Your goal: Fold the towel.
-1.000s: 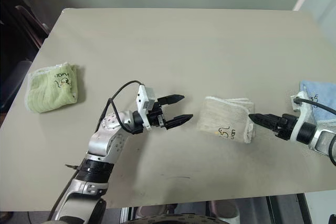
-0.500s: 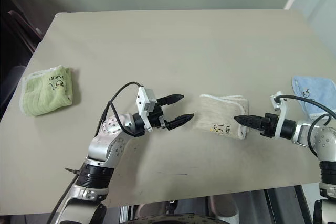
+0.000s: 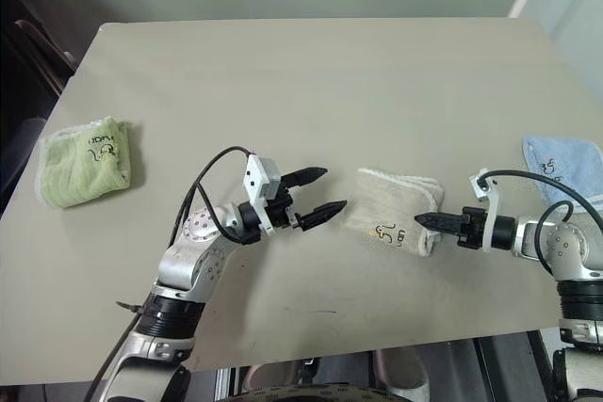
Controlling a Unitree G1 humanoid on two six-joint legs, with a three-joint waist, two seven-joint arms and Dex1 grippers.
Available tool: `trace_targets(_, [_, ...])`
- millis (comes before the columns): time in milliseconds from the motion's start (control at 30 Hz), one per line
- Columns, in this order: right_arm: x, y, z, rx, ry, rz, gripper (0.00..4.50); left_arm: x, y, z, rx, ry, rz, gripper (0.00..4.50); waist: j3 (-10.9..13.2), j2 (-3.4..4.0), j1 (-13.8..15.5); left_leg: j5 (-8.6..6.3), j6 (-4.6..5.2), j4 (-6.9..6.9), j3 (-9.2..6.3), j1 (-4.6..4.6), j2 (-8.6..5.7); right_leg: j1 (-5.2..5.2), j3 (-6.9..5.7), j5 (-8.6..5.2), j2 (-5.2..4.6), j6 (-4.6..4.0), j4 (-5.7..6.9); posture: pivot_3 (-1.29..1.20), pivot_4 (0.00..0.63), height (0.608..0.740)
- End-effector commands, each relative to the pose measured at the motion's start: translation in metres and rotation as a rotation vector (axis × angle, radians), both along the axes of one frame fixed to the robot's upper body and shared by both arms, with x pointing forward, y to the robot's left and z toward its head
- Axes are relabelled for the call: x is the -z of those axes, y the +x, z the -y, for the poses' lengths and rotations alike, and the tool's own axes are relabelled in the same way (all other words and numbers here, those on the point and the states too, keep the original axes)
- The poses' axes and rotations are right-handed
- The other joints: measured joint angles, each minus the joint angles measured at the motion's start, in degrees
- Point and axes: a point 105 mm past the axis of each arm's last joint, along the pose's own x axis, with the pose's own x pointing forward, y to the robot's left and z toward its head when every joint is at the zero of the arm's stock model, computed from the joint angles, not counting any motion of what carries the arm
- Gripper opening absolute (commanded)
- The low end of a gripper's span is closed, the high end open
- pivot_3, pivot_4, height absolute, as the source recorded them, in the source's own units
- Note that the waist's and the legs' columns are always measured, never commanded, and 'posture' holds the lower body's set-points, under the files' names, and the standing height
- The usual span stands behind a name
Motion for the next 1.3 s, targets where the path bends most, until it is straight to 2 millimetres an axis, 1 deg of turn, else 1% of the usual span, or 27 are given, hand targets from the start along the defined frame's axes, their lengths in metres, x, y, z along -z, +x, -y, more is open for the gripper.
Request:
trace_targets(33, [-0.012,0.007,0.004,0.028,0.017,0.045,0.48,-0.012,-0.001,0.006,0.015,-0.01,0.052,4.5,0.0,-0.01,0.0,0.0,0.0,0.0,0.01,0.0,0.0,0.0,0.01,0.0,0.0,0.0,0.0,0.0,0.15,0.74])
trace_targets(67, [-0.013,0.007,0.004,0.034,0.021,0.05,0.16,-0.012,-0.001,0.007,0.014,-0.012,0.052,4.5,0.0,-0.01,0.0,0.0,0.0,0.03,0.01,0.0,0.0,0.02,0.0,0.02,0.0,0.0,0.0,0.0,0.15,0.74])
trace_targets(100, [-0.015,0.007,0.005,0.039,0.026,0.057,0.02,-0.013,0.0,0.008,0.014,-0.013,0.052,4.5,0.0,0.0,0.0,0.0,0.0,0.08,0.01,0.0,-0.02,0.04,0.01,0.04,-0.01,0.0,-0.01,0.0,0.15,0.74])
trace_targets(233, [-0.025,0.005,0.005,0.054,0.045,0.085,0.02,-0.013,0.001,0.009,0.014,-0.017,0.052,4.5,0.0,0.02,0.0,0.0,0.04,0.16,0.0,0.0,-0.03,0.05,0.01,0.1,-0.02,-0.01,0.03,0.0,0.15,0.74])
trace_targets(267, [-0.032,0.003,0.005,0.056,0.045,0.112,0.02,-0.013,0.002,0.01,0.016,-0.018,0.053,4.5,0.0,0.02,0.1,0.0,0.04,0.16,-0.01,-0.01,-0.03,0.05,0.01,0.11,-0.02,-0.01,0.03,0.0,0.15,0.74])
trace_targets(333, [-0.049,0.001,0.006,0.076,0.068,0.174,0.02,-0.013,0.002,0.011,0.021,-0.022,0.055,4.5,0.0,0.05,0.2,0.01,0.04,0.15,-0.03,-0.02,-0.03,0.05,0.0,0.1,0.0,-0.01,0.04,0.0,0.15,0.74])
trace_targets(433, [-0.083,-0.003,0.008,0.122,0.097,0.301,0.02,-0.015,0.004,0.014,0.027,-0.035,0.056,4.5,0.0,0.08,0.2,0.01,0.04,0.16,0.0,-0.1,-0.05,-0.01,0.01,0.09,0.0,0.01,0.0,0.0,0.15,0.74])
trace_targets(467, [-0.097,-0.004,0.011,0.153,0.107,0.353,0.02,-0.015,0.005,0.016,0.032,-0.039,0.055,4.5,0.0,0.08,0.2,0.01,0.04,0.16,-0.01,-0.12,-0.06,-0.01,0.01,0.08,0.0,0.02,-0.01,0.0,0.15,0.74])
trace_targets(533, [-0.117,-0.007,0.018,0.226,0.12,0.442,0.02,-0.014,0.004,0.019,0.043,-0.043,0.051,4.5,0.0,0.08,0.3,0.0,0.04,0.17,-0.02,-0.13,-0.08,0.0,0.01,0.06,-0.01,0.05,-0.01,0.0,0.15,0.74])
trace_targets(600, [-0.13,-0.009,0.025,0.301,0.126,0.502,0.02,-0.012,0.002,0.021,0.053,-0.047,0.046,4.5,0.0,0.07,0.3,-0.02,0.08,0.18,-0.02,-0.14,-0.08,0.01,0.02,0.02,-0.01,0.09,-0.03,0.0,0.15,0.74])
trace_targets(733, [-0.148,-0.013,0.049,0.505,0.1,0.593,0.02,-0.007,0.002,0.027,0.072,-0.051,0.039,4.5,0.0,0.08,0.4,-0.07,0.17,0.18,-0.03,-0.17,-0.08,-0.01,0.02,-0.04,-0.03,0.15,-0.04,0.0,0.15,0.74])
trace_targets(767, [-0.15,-0.014,0.052,0.53,0.101,0.598,0.02,-0.006,0.003,0.027,0.075,-0.051,0.04,4.5,0.0,0.08,0.4,-0.09,0.19,0.17,-0.04,-0.17,-0.08,-0.01,0.03,-0.06,-0.04,0.17,-0.04,0.0,0.15,0.74])
trace_targets(833, [-0.152,-0.015,0.064,0.61,0.099,0.607,0.02,-0.005,0.004,0.03,0.085,-0.054,0.037,4.5,0.0,0.08,0.4,-0.11,0.23,0.17,-0.04,-0.18,-0.08,-0.01,0.03,-0.08,-0.06,0.19,-0.04,0.0,0.15,0.74])
trace_targets(867, [-0.155,-0.013,0.077,0.695,0.093,0.619,0.02,-0.003,0.006,0.031,0.089,-0.055,0.035,4.5,0.0,0.08,0.4,-0.13,0.25,0.17,-0.04,-0.19,-0.08,-0.01,0.04,-0.09,-0.06,0.21,-0.05,0.0,0.15,0.74])
trace_targets(900, [-0.158,-0.01,0.095,0.808,0.09,0.629,0.02,-0.002,0.008,0.034,0.092,-0.056,0.034,4.5,0.0,0.08,0.4,-0.14,0.26,0.17,-0.04,-0.21,-0.09,-0.03,0.04,-0.09,-0.08,0.21,-0.04,0.0,0.15,0.74])
trace_targets(967, [-0.16,-0.009,0.118,0.95,0.086,0.638,0.02,0.001,0.01,0.037,0.096,-0.056,0.034,4.5,0.0,0.08,0.5,-0.18,0.34,0.21,-0.04,-0.24,-0.1,-0.03,0.04,-0.07,-0.11,0.26,-0.05,0.0,0.15,0.74])
trace_targets(1033, [-0.158,-0.012,0.145,1.105,0.073,0.635,0.02,0.001,0.01,0.041,0.107,-0.06,0.036,4.5,0.0,0.08,0.6,-0.2,0.37,0.26,-0.04,-0.26,-0.11,-0.02,0.05,-0.04,-0.14,0.31,-0.04,0.0,0.15,0.74])
trace_targets(1067, [-0.157,-0.013,0.153,1.151,0.07,0.63,0.02,0.002,0.01,0.042,0.111,-0.062,0.036,4.5,0.0,0.08,0.6,-0.22,0.4,0.28,-0.05,-0.27,-0.1,-0.02,0.05,-0.04,-0.15,0.34,-0.05,0.0,0.15,0.74])
trace_targets(1167, [-0.146,-0.018,0.173,1.248,0.062,0.596,0.02,0.005,0.01,0.044,0.114,-0.062,0.038,4.5,0.0,0.13,0.6,-0.28,0.44,0.27,-0.04,-0.32,-0.1,-0.09,0.05,0.02,-0.15,0.52,-0.05,0.0,0.15,0.74])
trace_targets(1200, [-0.142,-0.019,0.177,1.264,0.052,0.58,0.02,0.006,0.01,0.045,0.114,-0.061,0.038,4.5,0.0,0.14,0.6,-0.29,0.44,0.26,-0.04,-0.34,-0.09,-0.1,0.04,0.11,-0.14,0.74,-0.05,0.0,0.15,0.74])
trace_targets(1300, [-0.127,-0.02,0.185,1.295,0.014,0.536,0.02,0.007,0.009,0.046,0.112,-0.06,0.04,4.5,0.0,0.19,0.6,-0.32,0.45,0.24,-0.03,-0.36,-0.09,-0.13,0.04,0.08,-0.14,0.84,-0.06,0.0,0.15,0.74])
